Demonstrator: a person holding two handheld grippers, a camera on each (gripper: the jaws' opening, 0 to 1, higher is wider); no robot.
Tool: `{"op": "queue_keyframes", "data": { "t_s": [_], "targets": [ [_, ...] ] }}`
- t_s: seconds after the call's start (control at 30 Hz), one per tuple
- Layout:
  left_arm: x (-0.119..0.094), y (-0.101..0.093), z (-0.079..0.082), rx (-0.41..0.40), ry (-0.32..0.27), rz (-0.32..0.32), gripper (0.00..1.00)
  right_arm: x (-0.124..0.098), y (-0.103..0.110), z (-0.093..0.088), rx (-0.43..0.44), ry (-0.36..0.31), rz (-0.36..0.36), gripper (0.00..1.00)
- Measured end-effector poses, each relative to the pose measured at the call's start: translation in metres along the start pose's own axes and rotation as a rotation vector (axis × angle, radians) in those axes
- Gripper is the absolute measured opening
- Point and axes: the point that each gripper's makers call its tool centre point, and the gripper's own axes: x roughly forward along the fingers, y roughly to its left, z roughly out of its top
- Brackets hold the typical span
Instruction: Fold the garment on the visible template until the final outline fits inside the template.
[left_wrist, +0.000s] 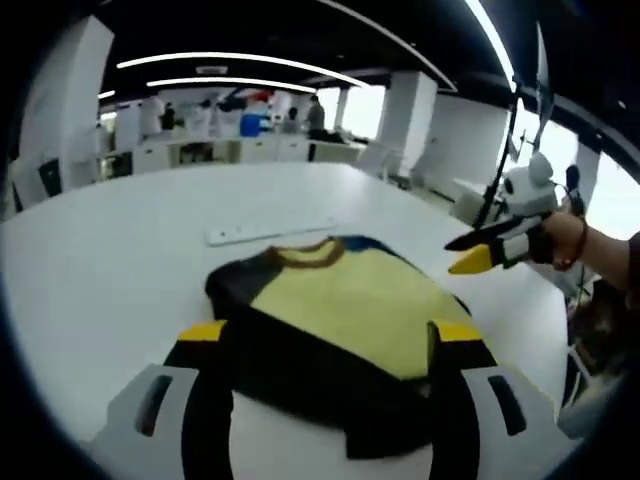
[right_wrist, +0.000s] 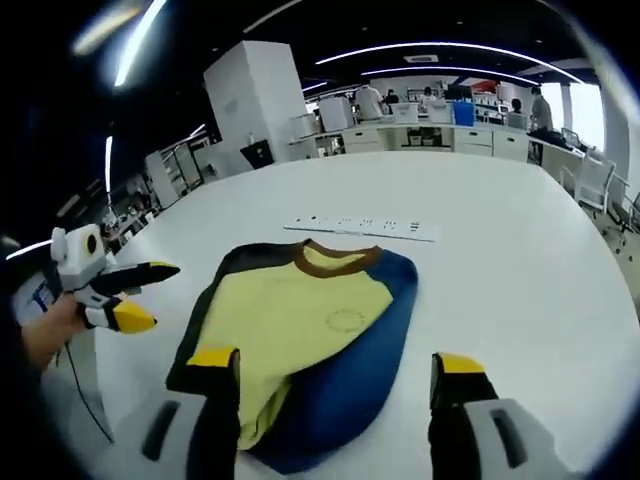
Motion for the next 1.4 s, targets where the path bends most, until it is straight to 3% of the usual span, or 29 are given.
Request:
{"op": "queue_keyframes", "data": {
  "t_s": [0.1,0.53,0.67,0.9,1.03,1.2,1.37,1.4],
  "targets": [
    [-0.005,-0.012,-0.009,0.003,0.02,-0.023,0.74,-0.005,0.003,-0.009,0.008,0.004,0.0,0.76],
    [-0.015,-0.035,-0.044,-0.02,0.062,-0.01,0.65,-0.011,0.01,-0.055,0.047,0.042,-0.014,0.65],
    [-0.015,-0.038,-0.06,0.007,0.1,0.013,0.62,-0.009,0.009,-0.069,0.063,0.052,-0.019,0.55],
    [-0.012,-0.044,-0.08,0.008,0.135,0.027,0.55,-0.008,0.016,-0.08,0.112,0.03,-0.017,0.45],
    [-0.01,-0.046,-0.093,0.041,0.174,0.036,0.48,-0.007,0.021,-0.083,0.064,0.026,-0.03,0.33],
    [-0.007,-0.047,-0.095,0.066,0.181,0.046,0.41,-0.006,0.027,-0.086,0.085,0.019,-0.028,0.26],
    [-0.005,-0.042,-0.101,0.036,0.189,0.052,0.31,0.0,0.022,-0.085,0.136,-0.017,-0.057,0.19],
    [-0.005,-0.038,-0.101,0.07,0.189,0.075,0.29,0.0,0.02,-0.085,0.163,-0.021,-0.068,0.18]
  ]
}}
